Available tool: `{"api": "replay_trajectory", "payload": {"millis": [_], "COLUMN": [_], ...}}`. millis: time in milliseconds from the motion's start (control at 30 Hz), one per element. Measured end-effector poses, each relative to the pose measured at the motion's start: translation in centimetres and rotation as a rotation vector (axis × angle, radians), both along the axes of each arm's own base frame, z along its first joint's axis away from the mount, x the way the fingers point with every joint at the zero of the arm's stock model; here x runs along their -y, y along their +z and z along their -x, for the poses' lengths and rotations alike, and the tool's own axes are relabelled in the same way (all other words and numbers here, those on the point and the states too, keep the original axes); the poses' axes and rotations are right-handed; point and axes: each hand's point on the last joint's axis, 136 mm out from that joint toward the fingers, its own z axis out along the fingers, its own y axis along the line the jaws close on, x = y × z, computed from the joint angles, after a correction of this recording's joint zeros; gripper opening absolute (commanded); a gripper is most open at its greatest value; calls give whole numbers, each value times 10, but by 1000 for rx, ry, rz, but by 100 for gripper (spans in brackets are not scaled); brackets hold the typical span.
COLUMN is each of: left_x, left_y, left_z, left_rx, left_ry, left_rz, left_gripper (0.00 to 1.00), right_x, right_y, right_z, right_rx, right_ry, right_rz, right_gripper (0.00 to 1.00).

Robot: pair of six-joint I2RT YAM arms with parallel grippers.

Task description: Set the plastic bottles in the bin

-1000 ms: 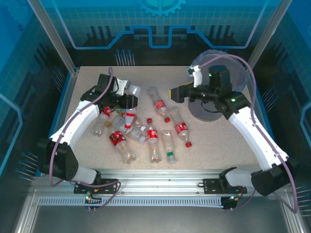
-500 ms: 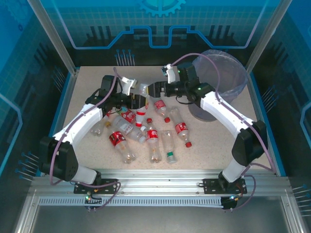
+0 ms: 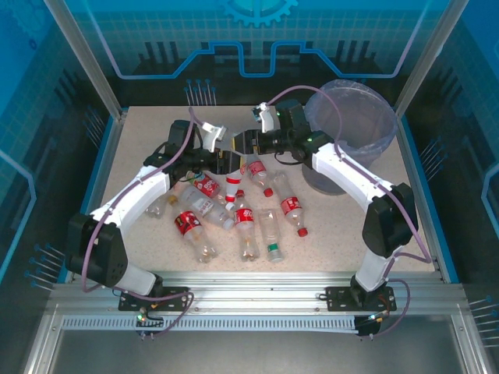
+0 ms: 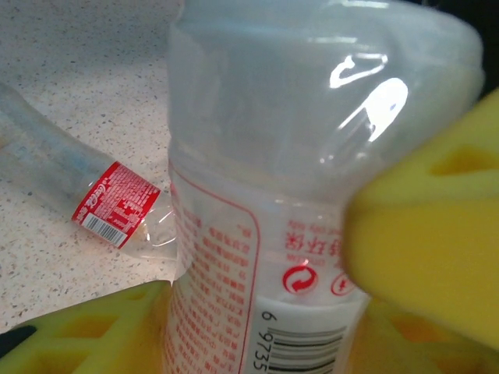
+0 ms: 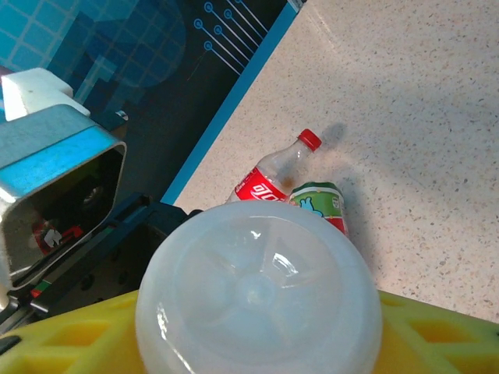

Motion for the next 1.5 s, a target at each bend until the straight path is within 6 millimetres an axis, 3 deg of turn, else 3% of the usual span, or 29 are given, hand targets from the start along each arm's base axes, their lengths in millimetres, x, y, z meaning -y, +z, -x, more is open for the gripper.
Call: {"api": "replay_trajectory", "payload": {"millis": [300, 333, 433, 500, 600, 733, 833, 933, 1067, 1167, 1333, 1433, 1500], "left_x": [2, 2, 4, 3, -3, -30, -58, -84, -128, -157, -198, -218, -227], "left_y": [2, 3, 5, 4, 10, 40, 61, 62, 38, 13, -19, -32, -41], "left_z": [0, 0, 2, 7, 19, 26, 27, 22, 10, 8, 3, -1, -3], "left_rx": [-7, -5, 0, -2, -9, 22, 62, 34, -62, -142, -207, -223, -237], "left_ry": [-3, -5, -18, -21, -21, 40, 126, 233, 408, 525, 684, 757, 787], "left_rz": [19, 21, 32, 34, 64, 132, 136, 81, -28, -118, -277, -360, -406], "left_gripper": [68, 71, 99, 99, 99, 99, 99, 99, 99, 99, 99, 99, 99], "right_x": [2, 3, 6, 12, 24, 46, 69, 99, 157, 203, 275, 304, 315], "right_y": [1, 2, 7, 13, 31, 76, 114, 159, 211, 235, 248, 237, 219], "right_z": [-2, -2, -7, -12, -20, -33, -36, -34, -29, -22, -17, -22, -27], "right_rx": [9, 13, 35, 56, 101, 210, 296, 391, 497, 545, 565, 539, 501], "right_ry": [0, -1, -9, -24, -48, -93, -133, -183, -298, -400, -573, -651, -677], "right_rz": [3, 4, 10, 16, 33, 42, 57, 63, 77, 96, 160, 223, 272], "right_gripper": [53, 53, 53, 53, 53, 52, 49, 48, 48, 47, 47, 47, 47]}}
